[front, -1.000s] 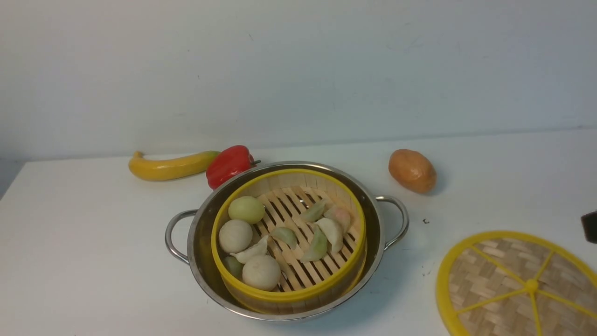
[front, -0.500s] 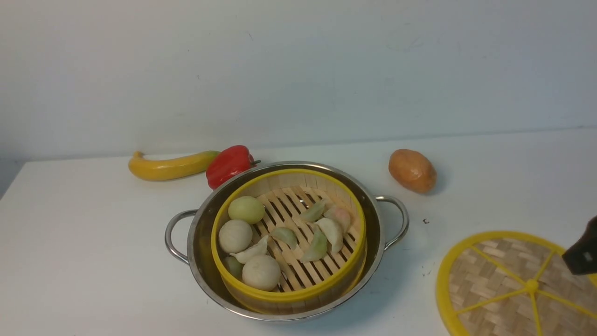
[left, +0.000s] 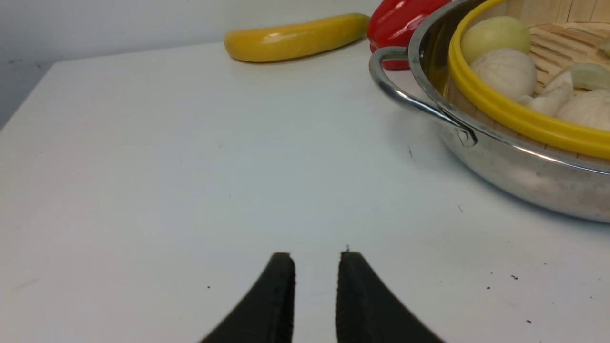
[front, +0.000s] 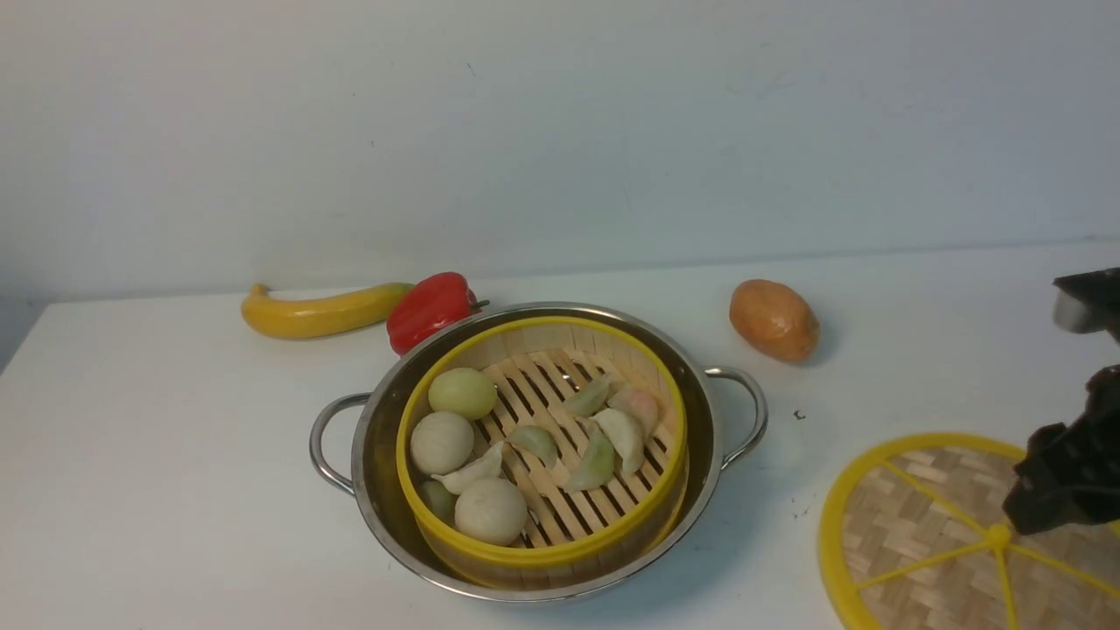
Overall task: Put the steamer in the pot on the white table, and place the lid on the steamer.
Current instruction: 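Move the gripper down to the bamboo steamer lid and grasp its center knob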
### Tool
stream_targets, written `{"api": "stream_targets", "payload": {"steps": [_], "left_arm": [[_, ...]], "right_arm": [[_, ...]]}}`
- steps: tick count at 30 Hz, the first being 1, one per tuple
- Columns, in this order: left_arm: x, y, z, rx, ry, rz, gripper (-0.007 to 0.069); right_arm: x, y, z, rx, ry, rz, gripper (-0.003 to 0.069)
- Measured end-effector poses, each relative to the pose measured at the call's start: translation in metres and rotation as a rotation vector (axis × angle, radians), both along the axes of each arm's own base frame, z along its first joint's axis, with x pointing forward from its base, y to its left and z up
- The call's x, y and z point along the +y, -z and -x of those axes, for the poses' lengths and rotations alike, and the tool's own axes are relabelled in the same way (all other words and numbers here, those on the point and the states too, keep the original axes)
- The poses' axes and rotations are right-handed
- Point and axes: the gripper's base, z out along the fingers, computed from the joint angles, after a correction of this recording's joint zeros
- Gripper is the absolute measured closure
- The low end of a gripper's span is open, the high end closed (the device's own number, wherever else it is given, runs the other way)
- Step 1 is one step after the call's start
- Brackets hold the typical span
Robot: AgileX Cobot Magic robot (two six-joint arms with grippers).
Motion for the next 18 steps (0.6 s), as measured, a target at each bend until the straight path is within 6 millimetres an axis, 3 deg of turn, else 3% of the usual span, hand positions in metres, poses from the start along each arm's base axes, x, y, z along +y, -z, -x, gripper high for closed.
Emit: {"api": "stream_targets", "payload": {"steps": [8,13,18], "left_arm": [[0.000,0.000,0.000,0.000,0.000,0.001,0.0487],[0.000,0.000,0.000,0.000,0.000,0.001,0.0487],[0.000,0.000,0.000,0.000,0.000,0.001,0.0487]], "right_arm": [[0.006,0.010,-0.017,0.035,-0.026,0.016,0.0311],[0.029,0.011,-0.033,0.063,-0.056,0.096,0.0311],[0.033,0.014,-0.036,0.094,-0.031,0.145,0.0311]]}}
